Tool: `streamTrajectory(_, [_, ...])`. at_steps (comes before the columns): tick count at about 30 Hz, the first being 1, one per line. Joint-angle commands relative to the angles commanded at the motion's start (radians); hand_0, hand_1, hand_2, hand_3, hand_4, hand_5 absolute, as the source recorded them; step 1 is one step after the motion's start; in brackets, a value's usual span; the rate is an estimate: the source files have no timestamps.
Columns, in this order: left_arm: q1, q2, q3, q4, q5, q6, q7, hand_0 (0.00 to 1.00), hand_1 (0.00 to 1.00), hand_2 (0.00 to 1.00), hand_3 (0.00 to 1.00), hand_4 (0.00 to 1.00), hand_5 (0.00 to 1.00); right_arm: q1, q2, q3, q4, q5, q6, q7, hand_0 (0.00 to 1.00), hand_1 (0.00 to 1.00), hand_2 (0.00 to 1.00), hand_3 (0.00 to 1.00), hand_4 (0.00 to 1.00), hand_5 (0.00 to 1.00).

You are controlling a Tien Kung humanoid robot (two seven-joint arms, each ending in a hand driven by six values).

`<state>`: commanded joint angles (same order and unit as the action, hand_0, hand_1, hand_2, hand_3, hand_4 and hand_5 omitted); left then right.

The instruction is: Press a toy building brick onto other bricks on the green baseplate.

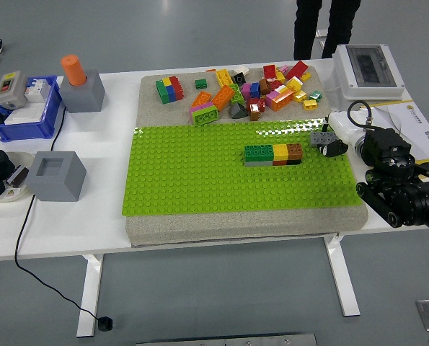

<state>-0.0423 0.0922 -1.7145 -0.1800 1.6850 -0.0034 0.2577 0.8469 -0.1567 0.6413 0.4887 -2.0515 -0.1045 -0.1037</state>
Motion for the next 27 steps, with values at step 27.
streamTrajectory(27, [-0.001,-0.001,0.003,0.0,-0.007,0.007,-0.006,0.784,0.798,0.775,0.432,0.998,0.843,0.0,-0.025,0.023,0.046,-0.033,-0.021,0.012,0.751,0.8,0.854,0.54,0.688,0.346])
